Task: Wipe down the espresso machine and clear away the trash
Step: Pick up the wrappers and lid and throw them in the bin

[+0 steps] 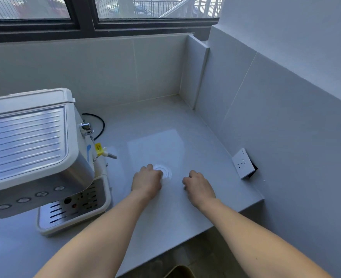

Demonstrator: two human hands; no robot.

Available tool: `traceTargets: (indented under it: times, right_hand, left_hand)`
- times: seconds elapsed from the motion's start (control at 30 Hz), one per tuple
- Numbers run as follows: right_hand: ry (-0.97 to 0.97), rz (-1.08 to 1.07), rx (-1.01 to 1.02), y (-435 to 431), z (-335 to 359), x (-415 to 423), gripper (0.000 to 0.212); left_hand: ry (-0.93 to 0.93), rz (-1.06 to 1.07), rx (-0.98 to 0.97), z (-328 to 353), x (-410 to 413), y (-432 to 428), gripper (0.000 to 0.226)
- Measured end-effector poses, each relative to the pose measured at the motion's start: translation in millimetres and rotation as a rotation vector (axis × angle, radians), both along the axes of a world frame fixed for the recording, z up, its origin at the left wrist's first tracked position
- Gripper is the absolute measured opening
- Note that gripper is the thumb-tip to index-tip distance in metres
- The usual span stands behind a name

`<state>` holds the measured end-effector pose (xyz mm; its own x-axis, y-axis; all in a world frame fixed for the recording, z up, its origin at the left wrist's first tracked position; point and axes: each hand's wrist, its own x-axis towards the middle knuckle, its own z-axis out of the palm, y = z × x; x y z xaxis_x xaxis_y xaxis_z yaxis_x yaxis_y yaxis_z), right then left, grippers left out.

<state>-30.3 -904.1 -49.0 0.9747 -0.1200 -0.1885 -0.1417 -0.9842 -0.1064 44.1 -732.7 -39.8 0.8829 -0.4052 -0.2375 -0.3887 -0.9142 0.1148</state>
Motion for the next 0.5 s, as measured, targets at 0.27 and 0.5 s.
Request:
traceTargets:
  times: [0.27,0.5]
  right_hand:
    - [-0.092,-0.113,0.219,4.1,2.1,-27.2,0.029]
    - [-0.148,-0.174,0.258,13.4,11.2,-64.1,0.025]
  left_hand:
    - [-0.154,-0.051,-0.177,-9.9,-35.3,24.4,0.025]
    - [-0.315,-0.151,-0.428,10.2,-73.9,43.3,0.01]
